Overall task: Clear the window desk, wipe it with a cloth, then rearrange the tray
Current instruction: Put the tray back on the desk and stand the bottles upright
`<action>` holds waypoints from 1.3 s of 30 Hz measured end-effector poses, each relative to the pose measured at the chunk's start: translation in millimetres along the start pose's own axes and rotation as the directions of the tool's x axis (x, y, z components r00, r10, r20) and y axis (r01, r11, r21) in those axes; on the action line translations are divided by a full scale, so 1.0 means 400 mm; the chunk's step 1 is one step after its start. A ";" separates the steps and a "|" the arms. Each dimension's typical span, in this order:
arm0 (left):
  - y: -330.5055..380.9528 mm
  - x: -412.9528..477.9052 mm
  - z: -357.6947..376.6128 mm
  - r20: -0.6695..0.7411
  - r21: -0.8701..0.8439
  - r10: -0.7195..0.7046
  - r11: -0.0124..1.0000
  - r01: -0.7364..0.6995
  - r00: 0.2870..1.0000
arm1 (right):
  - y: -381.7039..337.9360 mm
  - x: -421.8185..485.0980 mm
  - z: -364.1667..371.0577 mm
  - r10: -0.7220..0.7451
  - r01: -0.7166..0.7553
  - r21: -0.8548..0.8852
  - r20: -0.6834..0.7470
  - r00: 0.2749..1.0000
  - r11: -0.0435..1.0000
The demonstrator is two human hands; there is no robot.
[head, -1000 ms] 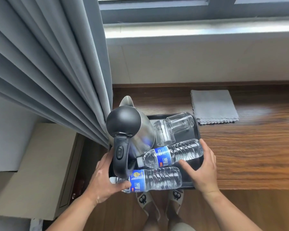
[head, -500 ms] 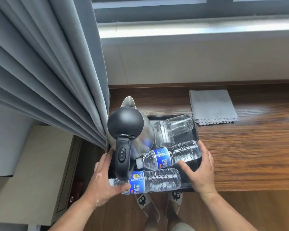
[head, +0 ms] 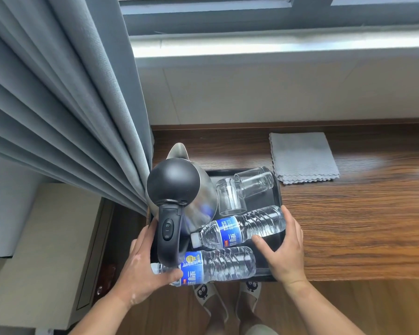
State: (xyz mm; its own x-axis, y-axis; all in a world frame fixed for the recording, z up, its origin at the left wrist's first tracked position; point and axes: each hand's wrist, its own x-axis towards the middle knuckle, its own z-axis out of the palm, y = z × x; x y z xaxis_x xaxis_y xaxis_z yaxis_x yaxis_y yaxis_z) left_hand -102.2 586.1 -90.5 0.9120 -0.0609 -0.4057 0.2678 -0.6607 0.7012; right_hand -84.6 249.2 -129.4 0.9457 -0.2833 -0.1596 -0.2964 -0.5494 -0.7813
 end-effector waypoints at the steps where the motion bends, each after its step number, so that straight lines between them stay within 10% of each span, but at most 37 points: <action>1: -0.001 0.000 0.000 0.004 0.002 -0.002 1.000 0.002 1.000 | 0.001 0.000 0.000 0.001 -0.001 0.001 0.001 1.000 1.000; 12: -0.001 -0.011 -0.046 0.076 0.021 0.001 1.000 -0.002 0.997 | -0.011 0.007 -0.060 0.031 -0.025 -0.036 0.171 0.985 0.999; 19: 0.135 -0.083 -0.278 -0.300 0.021 0.007 1.000 0.000 0.954 | -0.069 0.073 -0.232 -0.066 0.093 -0.144 0.183 0.981 0.985; 25: 0.408 -0.041 -0.349 -0.456 0.077 0.306 0.949 -0.305 0.836 | -0.124 0.228 -0.294 -0.240 0.311 -0.239 0.282 0.929 0.920; 32: 0.672 0.080 -0.111 -0.125 0.246 0.589 0.798 -0.550 0.798 | -0.167 0.325 -0.261 -0.343 0.505 -0.279 0.469 0.814 0.817; 39: 0.598 0.221 0.157 0.156 0.462 0.171 0.858 -0.226 0.973 | -0.145 0.362 -0.202 -0.301 0.562 -0.346 0.578 0.758 0.751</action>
State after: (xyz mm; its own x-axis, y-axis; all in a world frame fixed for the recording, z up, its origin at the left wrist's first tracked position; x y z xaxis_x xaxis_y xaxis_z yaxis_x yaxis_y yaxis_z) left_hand 22.9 375.7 4.3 0.8844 -0.2896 -0.3660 -0.1195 -0.8986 0.4222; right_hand 58.6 176.5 -58.7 0.8837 0.4051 -0.2345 0.2627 -0.8438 -0.4679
